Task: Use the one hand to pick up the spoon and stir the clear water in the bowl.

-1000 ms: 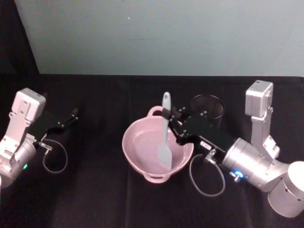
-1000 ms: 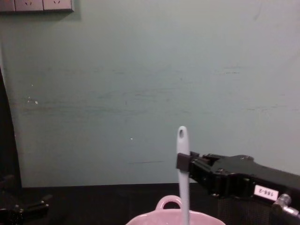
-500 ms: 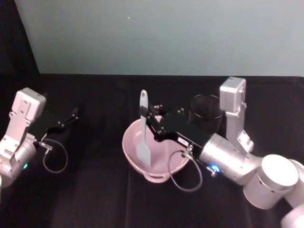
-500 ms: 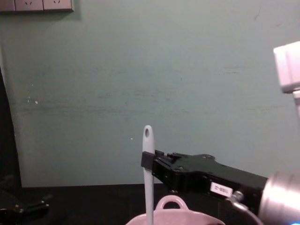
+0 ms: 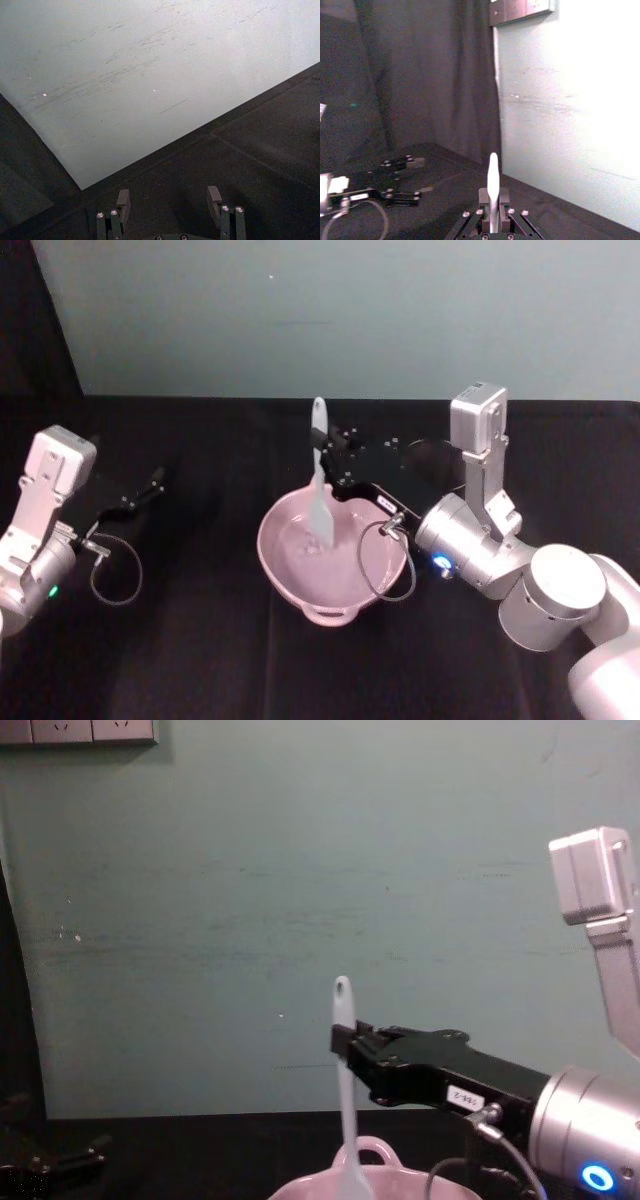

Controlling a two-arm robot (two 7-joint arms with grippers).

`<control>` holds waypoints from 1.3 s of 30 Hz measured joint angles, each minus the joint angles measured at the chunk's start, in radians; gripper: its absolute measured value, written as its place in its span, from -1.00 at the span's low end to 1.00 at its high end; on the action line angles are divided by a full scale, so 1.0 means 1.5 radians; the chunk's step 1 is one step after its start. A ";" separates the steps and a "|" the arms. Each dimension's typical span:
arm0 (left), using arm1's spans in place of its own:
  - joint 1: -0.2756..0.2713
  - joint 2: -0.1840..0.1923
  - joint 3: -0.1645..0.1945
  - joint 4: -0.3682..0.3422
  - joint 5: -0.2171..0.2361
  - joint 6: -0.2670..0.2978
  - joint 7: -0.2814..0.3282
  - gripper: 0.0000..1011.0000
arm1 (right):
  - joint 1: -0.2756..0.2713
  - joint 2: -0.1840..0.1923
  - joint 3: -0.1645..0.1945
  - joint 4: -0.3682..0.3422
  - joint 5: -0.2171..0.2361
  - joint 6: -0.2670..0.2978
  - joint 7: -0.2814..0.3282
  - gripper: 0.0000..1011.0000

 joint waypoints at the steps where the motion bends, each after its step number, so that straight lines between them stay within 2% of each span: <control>1: 0.000 0.000 0.000 0.000 0.000 0.000 0.000 1.00 | 0.000 0.001 0.003 0.001 -0.003 -0.002 -0.002 -0.78; 6: 0.000 0.000 0.000 0.000 0.000 0.000 0.000 1.00 | -0.007 0.009 0.020 -0.006 -0.017 -0.009 -0.011 -0.78; 11: 0.000 0.000 0.000 0.000 0.000 0.000 0.000 1.00 | -0.032 0.028 0.037 -0.040 -0.020 0.003 -0.011 -0.78; 16: 0.000 0.000 0.000 0.000 0.000 0.000 0.000 1.00 | -0.062 0.050 0.048 -0.087 -0.006 0.024 0.005 -0.78; 19: 0.000 0.000 0.000 0.000 0.000 0.000 0.000 1.00 | -0.083 0.066 0.052 -0.127 0.014 0.044 0.020 -0.78; 22: 0.000 0.000 0.000 0.000 0.000 0.000 0.000 1.00 | -0.092 0.074 0.052 -0.147 0.032 0.059 0.032 -0.78; 25: 0.000 0.000 0.000 0.000 0.000 0.000 0.000 1.00 | -0.100 0.083 0.046 -0.170 0.060 0.079 0.049 -0.78; 29: 0.000 0.000 0.000 0.000 0.000 0.000 0.000 1.00 | -0.101 0.086 0.032 -0.179 0.076 0.091 0.061 -0.78; 34: 0.000 0.000 0.000 0.000 0.000 0.000 0.000 1.00 | -0.090 0.080 0.011 -0.170 0.083 0.095 0.066 -0.78; 39: 0.000 0.000 0.000 0.000 0.000 0.000 0.000 1.00 | -0.070 0.061 -0.013 -0.139 0.081 0.083 0.064 -0.78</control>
